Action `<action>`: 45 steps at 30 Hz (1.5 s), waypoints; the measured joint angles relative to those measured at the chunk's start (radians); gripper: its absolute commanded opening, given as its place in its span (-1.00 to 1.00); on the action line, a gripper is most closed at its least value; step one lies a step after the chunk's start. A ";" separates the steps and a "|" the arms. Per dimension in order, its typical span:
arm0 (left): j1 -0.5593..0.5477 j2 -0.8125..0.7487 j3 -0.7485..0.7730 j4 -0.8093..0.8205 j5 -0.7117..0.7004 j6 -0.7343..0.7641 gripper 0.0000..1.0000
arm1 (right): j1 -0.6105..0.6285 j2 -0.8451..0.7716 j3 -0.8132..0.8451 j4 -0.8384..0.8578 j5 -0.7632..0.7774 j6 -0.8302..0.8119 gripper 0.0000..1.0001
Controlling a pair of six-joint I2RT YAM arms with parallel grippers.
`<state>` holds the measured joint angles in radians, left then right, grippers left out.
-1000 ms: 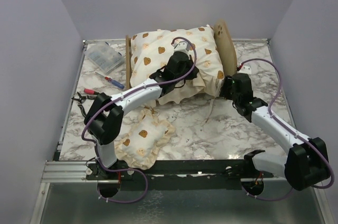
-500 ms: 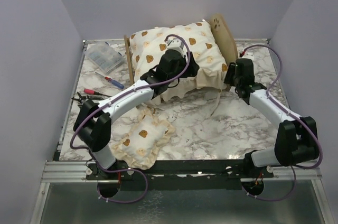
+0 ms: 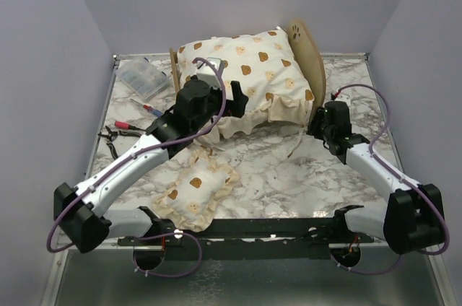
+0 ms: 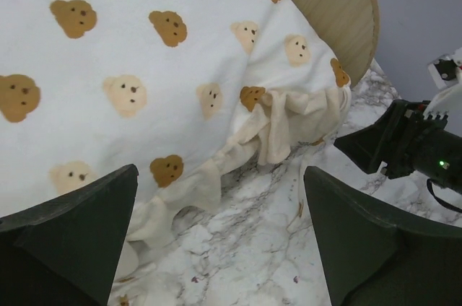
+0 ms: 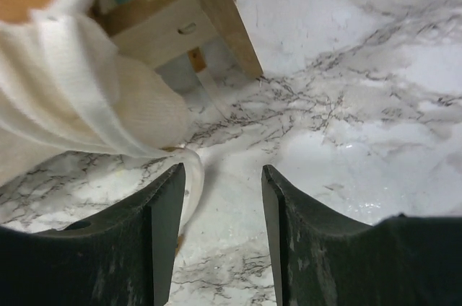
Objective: Set up the pet bed
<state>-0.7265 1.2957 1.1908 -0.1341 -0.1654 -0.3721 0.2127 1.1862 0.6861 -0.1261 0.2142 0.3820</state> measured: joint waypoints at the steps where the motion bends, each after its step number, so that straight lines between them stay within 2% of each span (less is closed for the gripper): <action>1: 0.000 -0.042 -0.026 -0.011 -0.006 0.020 0.98 | 0.000 0.019 -0.005 0.004 0.000 0.010 -0.01; 6: 0.000 -0.248 -0.169 -0.026 -0.066 0.107 0.98 | 0.000 0.129 -0.021 0.056 -0.001 0.057 -0.18; 11: 0.000 -0.487 -0.378 -0.012 -0.170 0.195 0.98 | 0.000 0.224 -0.021 0.128 0.004 0.110 -0.20; 17: 0.001 -0.652 -0.583 0.016 -0.260 0.249 0.98 | -0.006 0.332 0.011 0.172 0.014 0.157 -0.25; 28: 0.001 -0.692 -0.622 0.059 -0.322 0.291 0.98 | -0.005 0.422 0.026 0.262 0.039 0.202 -0.27; 39: 0.001 -0.705 -0.622 0.066 -0.326 0.304 0.98 | -0.005 0.456 0.038 0.306 0.043 0.235 -0.44; 43: 0.001 -0.706 -0.622 0.066 -0.326 0.306 0.98 | -0.005 0.466 0.036 0.327 0.043 0.249 -0.59; 45: 0.001 -0.707 -0.622 0.066 -0.326 0.307 0.98 | -0.005 0.472 0.033 0.344 0.045 0.258 -0.74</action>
<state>-0.7258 0.5888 0.5690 -0.0681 -0.4915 -0.0654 0.2073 1.6585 0.7193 0.2184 0.2592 0.6403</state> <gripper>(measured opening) 0.988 0.216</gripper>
